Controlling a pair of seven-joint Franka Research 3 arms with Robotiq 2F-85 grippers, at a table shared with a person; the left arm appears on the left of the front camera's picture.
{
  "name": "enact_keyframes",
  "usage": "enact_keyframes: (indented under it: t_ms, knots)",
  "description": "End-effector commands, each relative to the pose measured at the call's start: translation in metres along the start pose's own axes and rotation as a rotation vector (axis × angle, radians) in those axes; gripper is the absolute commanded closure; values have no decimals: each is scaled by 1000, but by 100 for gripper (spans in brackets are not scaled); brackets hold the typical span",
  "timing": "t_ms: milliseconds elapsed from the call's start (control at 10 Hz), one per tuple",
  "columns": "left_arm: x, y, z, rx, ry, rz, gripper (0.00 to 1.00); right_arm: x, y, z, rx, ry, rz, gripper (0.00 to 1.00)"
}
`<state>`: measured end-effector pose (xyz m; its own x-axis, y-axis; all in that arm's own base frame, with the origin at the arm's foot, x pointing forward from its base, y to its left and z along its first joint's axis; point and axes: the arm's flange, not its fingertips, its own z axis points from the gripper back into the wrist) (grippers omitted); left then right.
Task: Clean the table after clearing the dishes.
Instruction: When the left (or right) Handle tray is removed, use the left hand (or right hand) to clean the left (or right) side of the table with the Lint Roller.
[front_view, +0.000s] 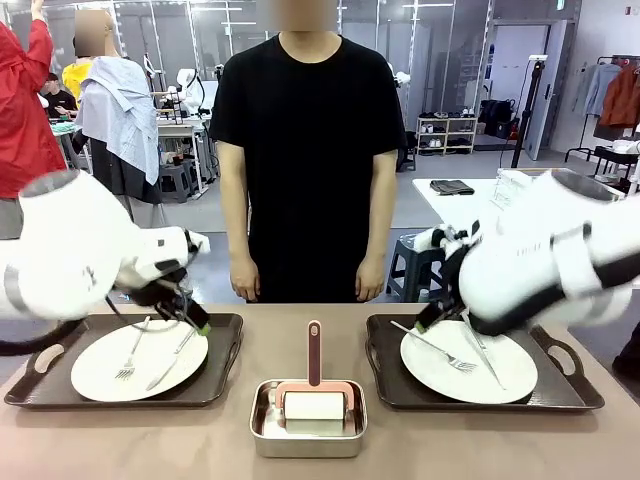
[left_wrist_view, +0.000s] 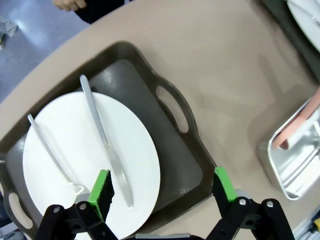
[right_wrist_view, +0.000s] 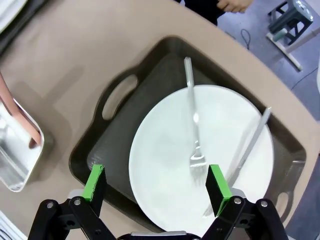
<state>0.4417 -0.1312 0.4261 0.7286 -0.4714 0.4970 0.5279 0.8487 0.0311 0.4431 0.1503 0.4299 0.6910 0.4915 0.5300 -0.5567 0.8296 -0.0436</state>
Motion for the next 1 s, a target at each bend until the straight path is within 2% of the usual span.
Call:
enact_keyframes:
  t_ms: [0,100,200,300,400,500,600,800,900]
  knots:
    - [20,37,33,-111,18,36,0,30,-48,22,181,-6,-73,0]
    - [23,61,56,-324,-48,82,0,35,-77,40,368,-17,-140,0]
    - [15,86,79,-460,-114,83,0,27,-104,58,497,-31,-223,0]
    - [-5,108,99,-412,-123,150,0,5,-129,75,535,5,-413,0]
    - [-32,129,125,-464,-213,174,0,-25,-147,99,546,-12,-534,0]
    - [-70,158,152,-538,-374,273,0,-69,-167,127,555,-102,-632,0]
    - [-102,179,162,-566,-449,332,0,-106,-182,147,556,-139,-721,0]
    - [-163,215,170,-587,-517,444,0,-187,-227,182,567,-257,-915,0]
    - [-199,240,174,-587,-517,518,0,-248,-267,184,637,-358,-1092,0]
